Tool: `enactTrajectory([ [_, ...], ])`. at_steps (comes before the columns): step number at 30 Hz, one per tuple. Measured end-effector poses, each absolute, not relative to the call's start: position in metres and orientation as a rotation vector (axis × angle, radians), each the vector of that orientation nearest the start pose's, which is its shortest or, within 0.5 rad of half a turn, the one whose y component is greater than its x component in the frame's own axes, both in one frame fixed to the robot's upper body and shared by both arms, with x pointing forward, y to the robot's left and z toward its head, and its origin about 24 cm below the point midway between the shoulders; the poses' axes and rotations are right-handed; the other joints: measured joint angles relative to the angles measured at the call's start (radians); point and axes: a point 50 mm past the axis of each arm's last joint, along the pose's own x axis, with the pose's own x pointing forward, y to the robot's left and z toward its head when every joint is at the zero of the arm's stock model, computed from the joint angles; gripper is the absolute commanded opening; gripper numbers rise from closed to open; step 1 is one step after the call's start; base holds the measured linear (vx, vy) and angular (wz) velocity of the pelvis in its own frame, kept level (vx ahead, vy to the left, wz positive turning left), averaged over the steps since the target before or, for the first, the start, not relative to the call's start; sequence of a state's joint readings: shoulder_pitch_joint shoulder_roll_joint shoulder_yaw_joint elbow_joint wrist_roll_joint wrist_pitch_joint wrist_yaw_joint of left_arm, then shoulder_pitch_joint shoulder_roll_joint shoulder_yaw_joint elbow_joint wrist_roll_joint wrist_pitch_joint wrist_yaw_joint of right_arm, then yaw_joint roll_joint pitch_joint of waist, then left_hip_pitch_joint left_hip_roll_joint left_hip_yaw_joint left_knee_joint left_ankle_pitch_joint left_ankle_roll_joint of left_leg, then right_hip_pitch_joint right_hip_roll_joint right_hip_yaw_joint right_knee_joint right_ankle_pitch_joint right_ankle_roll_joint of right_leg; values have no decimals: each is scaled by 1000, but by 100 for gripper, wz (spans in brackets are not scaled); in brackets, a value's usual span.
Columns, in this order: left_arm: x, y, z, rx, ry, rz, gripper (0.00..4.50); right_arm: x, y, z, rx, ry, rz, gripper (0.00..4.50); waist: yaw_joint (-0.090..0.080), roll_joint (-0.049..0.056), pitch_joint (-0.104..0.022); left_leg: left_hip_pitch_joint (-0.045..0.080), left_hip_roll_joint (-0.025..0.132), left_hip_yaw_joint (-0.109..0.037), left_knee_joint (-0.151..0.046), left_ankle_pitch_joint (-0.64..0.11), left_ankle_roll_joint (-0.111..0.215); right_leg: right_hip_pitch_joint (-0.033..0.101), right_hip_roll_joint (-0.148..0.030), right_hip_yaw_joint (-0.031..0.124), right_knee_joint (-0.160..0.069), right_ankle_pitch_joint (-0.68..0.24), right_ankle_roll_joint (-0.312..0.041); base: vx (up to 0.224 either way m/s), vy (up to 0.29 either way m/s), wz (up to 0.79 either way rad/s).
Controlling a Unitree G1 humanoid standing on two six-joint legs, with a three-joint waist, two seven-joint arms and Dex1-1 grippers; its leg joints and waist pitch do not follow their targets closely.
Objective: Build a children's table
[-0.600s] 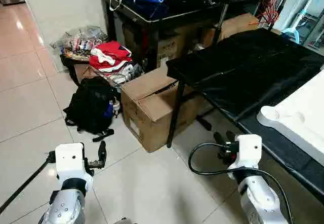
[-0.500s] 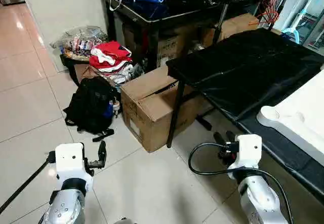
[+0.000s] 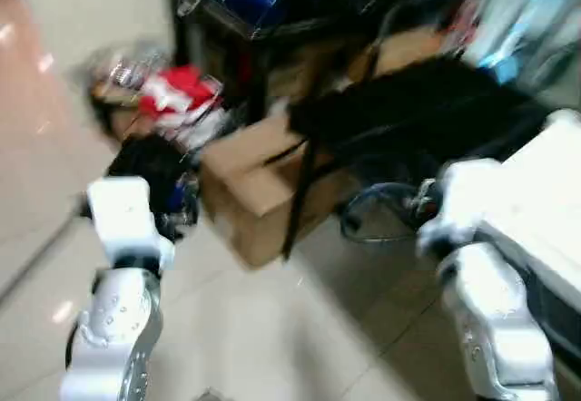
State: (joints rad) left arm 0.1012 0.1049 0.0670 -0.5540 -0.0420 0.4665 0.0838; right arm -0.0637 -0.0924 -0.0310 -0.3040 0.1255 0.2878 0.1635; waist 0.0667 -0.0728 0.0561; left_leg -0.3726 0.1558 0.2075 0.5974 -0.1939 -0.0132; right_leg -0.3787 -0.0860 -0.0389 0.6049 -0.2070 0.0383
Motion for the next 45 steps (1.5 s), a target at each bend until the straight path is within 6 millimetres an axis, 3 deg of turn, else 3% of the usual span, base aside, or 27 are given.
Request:
enactTrajectory([
  [1, 223, 186, 103, 80, 18, 154, 450, 260, -154, 100, 20, -67, 188, 263, -4, -4, 3, -3, 0, -1, 0, 0, 0, -2, 0, 0, -1, 0, 0, 0, 0, 0],
  [3, 224, 187, 104, 75, 32, 160, 450, 260, -156, 99, 12, -50, 192, 277, -5, -1, 7, -15, 0, -1, 1, 0, 0, -5, 1, 0, -4, 10, -1, 0, 0, 0],
  [10, 227, 181, 109, 74, 47, 133, 450, 262, -158, 105, 8, -46, 186, 336, -5, 0, 8, -15, 0, -2, 1, 1, 0, -4, 2, 0, -5, 13, -3, 0, 0, 0],
  [12, 226, 180, 108, 67, 52, 131, 450, 262, -159, 104, 6, -36, 186, 343, 6, 1, 9, -9, 14, 22, 6, -1, -5, -20, 26, 37, -9, 14, 1, -12, 2, -14],
  [13, 226, 180, 108, 67, 53, 132, 450, 262, -159, 104, 5, -36, 185, 368, 10, 2, 10, -9, 17, 28, 7, -3, -8, -27, 36, 54, -9, 15, 2, -23, 8, -50],
  [15, 226, 180, 108, 64, 53, 129, 450, 260, -161, 103, -6, -24, 181, 376, 11, 1, 9, -9, 19, 33, 13, -9, -14, -42, 52, 81, -9, 21, 5, -15, 13, -50],
  [18, 227, 177, 107, 60, 55, 113, 450, 256, -169, 103, -24, -14, 158, 400, 2, 0, 8, -10, 23, 39, 29, -27, -17, -61, 70, 106, -10, 38, 7, -7, 12, -50],
  [20, 229, 174, 105, 59, 60, 106, 450, 253, -174, 100, -28, 0, 135, 410, -11, 0, 8, -10, 25, 39, 41, -41, -20, -72, 80, 114, -10, 43, 7, -7, 25, -53],
  [22, 233, 171, 105, 61, 57, 101, 450, 252, -175, 99, -34, 12, 122, 442, -24, 0, 8, -9, 26, 38, 51, -55, -16, -80, 83, 114, -13, 46, 8, -5, 37, -53],
  [24, 235, 167, 106, 64, 42, 83, 450, 251, -175, 103, -40, -2, 115, 448, -38, 2, 7, -9, 32, 40, 63, -69, -18, -91, 83, 113, -15, 49, 9, -3, 38, -52],
  [27, 236, 160, 106, 64, 20, 58, 450, 249, -178, 106, -53, -13, 101, 448, -53, 0, 5, -7, 34, 42, 76, -88, -20, -97, 84, 111, -25, 72, 6, 21, 38, -52],
  [29, 237, 157, 107, 42, -7, 63, 450, 245, -180, 105, -60, -3, 94, 448, -64, 0, 4, -2, 36, 50, 80, -97, -22, -108, 85, 111, -29, 75, 5, -3, 29, -40],
  [34, 239, 157, 107, 8, -69, 116, 450, 244, -185, 103, -85, 16, 66, 448, -83, -1, 3, 16, 44, 51, 97, -128, -28, -115, 96, 109, -30, 75, 4, 21, 21, -42],
  [36, 239, 157, 106, 0, -91, 128, 450, 244, -186, 102, -86, 20, 58, 448, -89, -5, 0, 23, 51, 62, 103, -138, -26, -124, 98, 106, -29, 82, -7, 27, 11, -44],
  [39, 239, 158, 106, 25, -97, 141, 450, 243, -187, 102, -95, 22, 49, 448, -92, -14, -7, 27, 49, 65, 106, -151, -30, -126, 107, 115, -29, 97, -19, 58, 6, -43],
  [41, 239, 158, 102, 20, -55, 97, 450, 244, -187, 103, -105, 15, 40, 448, -92, -16, -10, 40, 49, 63, 108, -165, -29, -125, 128, 139, -29, 102, -23, 49, -11, -38],
  [43, 236, 159, 100, 53, -49, 64, 450, 244, -187, 104, -107, 6, 20, 448, -96, -16, -10, 44, 49, 59, 109, -173, -32, -128, 135, 141, -29, 103, -25, 53, -5, -34],
  [45, 231, 160, 95, 64, -45, 38, 450, 246, -186, 107, -96, -6, 6, 448, -106, -16, -10, 55, 51, 61, 108, -183, -34, -129, 135, 134, -29, 107, -32, 56, -3, -31],
])
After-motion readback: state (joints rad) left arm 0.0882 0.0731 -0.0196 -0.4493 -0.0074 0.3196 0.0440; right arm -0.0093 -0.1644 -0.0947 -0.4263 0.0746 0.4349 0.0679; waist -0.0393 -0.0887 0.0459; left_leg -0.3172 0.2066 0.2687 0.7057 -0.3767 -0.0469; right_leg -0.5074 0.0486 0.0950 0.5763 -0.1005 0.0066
